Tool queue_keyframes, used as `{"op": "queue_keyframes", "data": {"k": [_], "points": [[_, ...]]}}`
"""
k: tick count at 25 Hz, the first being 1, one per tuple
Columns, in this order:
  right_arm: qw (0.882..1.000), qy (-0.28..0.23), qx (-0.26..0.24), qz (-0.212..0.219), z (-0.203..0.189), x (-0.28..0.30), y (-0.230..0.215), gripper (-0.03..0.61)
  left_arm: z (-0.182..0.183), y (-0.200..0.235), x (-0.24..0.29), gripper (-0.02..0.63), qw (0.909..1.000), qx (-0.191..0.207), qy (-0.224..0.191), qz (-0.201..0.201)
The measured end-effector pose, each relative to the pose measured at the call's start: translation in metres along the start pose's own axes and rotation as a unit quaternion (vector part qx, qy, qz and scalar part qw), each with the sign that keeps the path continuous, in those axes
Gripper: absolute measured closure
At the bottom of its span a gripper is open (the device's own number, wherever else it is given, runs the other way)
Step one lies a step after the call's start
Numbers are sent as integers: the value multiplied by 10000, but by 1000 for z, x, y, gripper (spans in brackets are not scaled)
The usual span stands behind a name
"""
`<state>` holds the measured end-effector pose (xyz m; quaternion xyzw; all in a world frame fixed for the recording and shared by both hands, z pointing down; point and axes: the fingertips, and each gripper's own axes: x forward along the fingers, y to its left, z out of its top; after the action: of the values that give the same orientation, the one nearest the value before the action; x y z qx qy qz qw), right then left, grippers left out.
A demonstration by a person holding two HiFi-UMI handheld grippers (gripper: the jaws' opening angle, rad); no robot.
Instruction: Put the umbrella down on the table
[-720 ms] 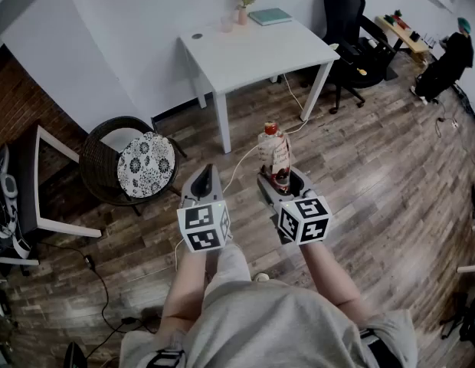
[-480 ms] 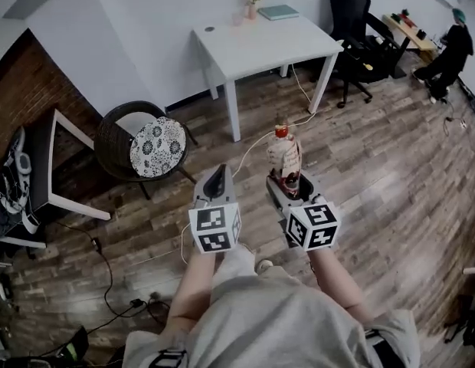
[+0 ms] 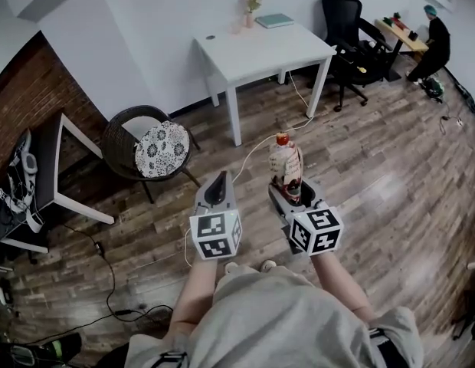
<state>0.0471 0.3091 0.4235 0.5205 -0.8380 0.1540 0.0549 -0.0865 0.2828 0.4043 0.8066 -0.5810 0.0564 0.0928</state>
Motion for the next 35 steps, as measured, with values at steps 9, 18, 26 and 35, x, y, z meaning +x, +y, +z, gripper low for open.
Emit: {"op": "queue_keyframes", "data": {"k": [9, 18, 26, 35], "points": [[9999, -88, 29, 107, 8, 3, 3, 307, 6, 2, -3, 604, 9999, 52, -80, 95], [9995, -214, 69, 203, 19, 2, -19, 307, 5, -12, 9, 604, 9998, 17, -81, 169], [9994, -191, 152, 260, 17, 4, -36, 307, 1, -30, 23, 604, 9999, 15, -21, 135], [9991, -142, 198, 349, 16, 18, -47, 307, -1, -29, 40, 604, 9999, -36, 55, 104]]}}
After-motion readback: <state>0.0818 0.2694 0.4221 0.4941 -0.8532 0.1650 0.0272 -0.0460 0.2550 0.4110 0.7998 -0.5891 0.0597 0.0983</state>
